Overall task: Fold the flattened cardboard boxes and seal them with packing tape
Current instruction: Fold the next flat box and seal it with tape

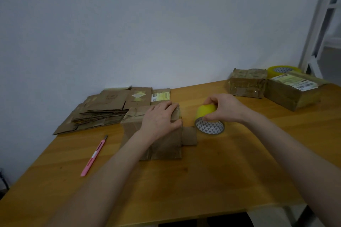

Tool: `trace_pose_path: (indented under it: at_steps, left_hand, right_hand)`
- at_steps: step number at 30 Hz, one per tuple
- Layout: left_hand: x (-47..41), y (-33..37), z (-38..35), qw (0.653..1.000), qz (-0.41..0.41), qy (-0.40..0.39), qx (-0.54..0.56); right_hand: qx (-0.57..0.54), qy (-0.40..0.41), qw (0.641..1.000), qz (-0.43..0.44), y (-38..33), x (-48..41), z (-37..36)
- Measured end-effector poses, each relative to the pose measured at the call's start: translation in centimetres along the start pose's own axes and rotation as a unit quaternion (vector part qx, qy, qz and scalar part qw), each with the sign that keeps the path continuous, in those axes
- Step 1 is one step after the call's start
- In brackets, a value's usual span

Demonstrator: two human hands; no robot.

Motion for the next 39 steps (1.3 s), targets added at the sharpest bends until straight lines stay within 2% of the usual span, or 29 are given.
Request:
trace_pose_path:
  at_steps: [3,5,7,8,10,13,16,22,25,26,28,31,35,39]
  left_hand:
    - [1.3,0.4,1.7,0.999,-0.013,0.046,0.002]
    - [2.9,0.1,3.8,0.993,-0.001,0.113,0.037]
    - [5.4,-2.1,5.9,0.977,0.045,0.200,0.051]
    - [6.7,-4.0,6.4,0.971,0.082,0.220,0.050]
    - [9.4,-8.8,5.6,0.964,0.186,0.187,0.032]
    - [13.5,-15.5,1.5,0.940,0.339,0.024,-0.033]
    - [16.0,-18.4,-1.2,0.912,0.397,-0.075,-0.065]
    - [16.9,-19.9,-3.4,0.900,0.418,-0.113,-0.059]
    - [15.9,-19.2,-1.3,0.893,0.447,-0.048,-0.020]
    - [14.7,-18.4,0.4,0.899,0.438,0.003,0.000]
    - [11.3,-15.1,4.3,0.923,0.366,0.111,0.043]
    - [6.3,-7.4,8.3,0.955,0.213,0.180,0.102]
    - [1.9,0.6,6.7,0.977,0.130,0.126,0.109]
    - [0.1,2.5,3.8,0.986,0.124,0.081,0.070]
  right_hand:
    - [0.011,-0.001,1.000,-0.003,-0.1,-0.3,-0.8]
    - [0.010,0.005,1.000,-0.009,-0.1,-0.5,-1.3]
    - [0.003,0.003,1.000,-0.014,-0.4,-0.5,-1.8]
    - [0.001,0.000,1.000,-0.015,-0.6,-0.6,-2.0]
    - [0.009,-0.004,1.000,-0.014,-1.1,-0.7,-2.4]
    - [0.030,-0.005,0.999,-0.013,-1.6,-0.9,-2.9]
    - [0.027,-0.001,0.999,-0.019,-1.8,-1.0,-3.0]
    - [0.032,-0.008,0.999,-0.035,-0.7,-0.6,-2.6]
    - [0.033,-0.018,0.999,-0.040,-0.1,-0.5,-2.3]
    - [0.028,-0.022,0.998,-0.042,0.1,-0.5,-2.4]
    - [0.020,-0.022,0.999,-0.045,0.3,-0.5,-2.4]
    - [0.012,-0.005,0.999,-0.038,0.5,-0.5,-2.4]
    - [0.009,0.004,0.999,-0.040,0.7,-0.1,-2.5]
    - [0.008,0.026,0.999,-0.047,1.1,-0.1,-1.9]
Point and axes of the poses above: each hand's wrist, its own x-axis away from the middle knuckle, its own z-axis out of the back of the hand, y = z × x, the point moved 8 cm from there along -x, towards the middle knuckle, and after that the axes turned 10 degrees about y, right-handed, at the moved point
